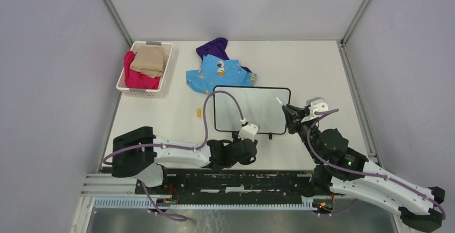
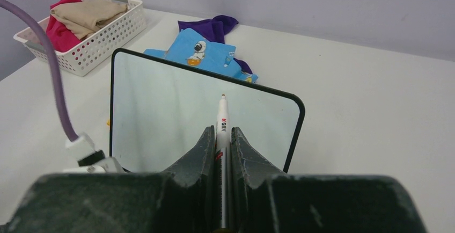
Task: Write a sentence on the whiteboard
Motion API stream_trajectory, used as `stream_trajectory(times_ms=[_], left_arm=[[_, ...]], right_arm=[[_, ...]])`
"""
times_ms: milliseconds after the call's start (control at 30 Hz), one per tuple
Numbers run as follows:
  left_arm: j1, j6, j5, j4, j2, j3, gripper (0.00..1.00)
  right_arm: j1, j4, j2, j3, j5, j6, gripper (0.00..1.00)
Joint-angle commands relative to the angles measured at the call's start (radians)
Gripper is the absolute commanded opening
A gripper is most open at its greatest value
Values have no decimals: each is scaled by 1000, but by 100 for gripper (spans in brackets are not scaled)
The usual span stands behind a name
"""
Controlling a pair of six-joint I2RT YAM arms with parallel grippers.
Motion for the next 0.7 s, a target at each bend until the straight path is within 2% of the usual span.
stream_trajectory(times_ms=[0, 333, 667], left_arm=[[-4, 187, 122, 177, 89, 68, 45], [3, 221, 142, 242, 347, 253, 19], [45, 201, 68, 194, 468, 352, 3]], right_arm=[[2, 36, -10, 73, 6, -24, 0], [2, 3, -47, 95, 40, -30, 0], [2, -7, -69, 99, 57, -43, 0]])
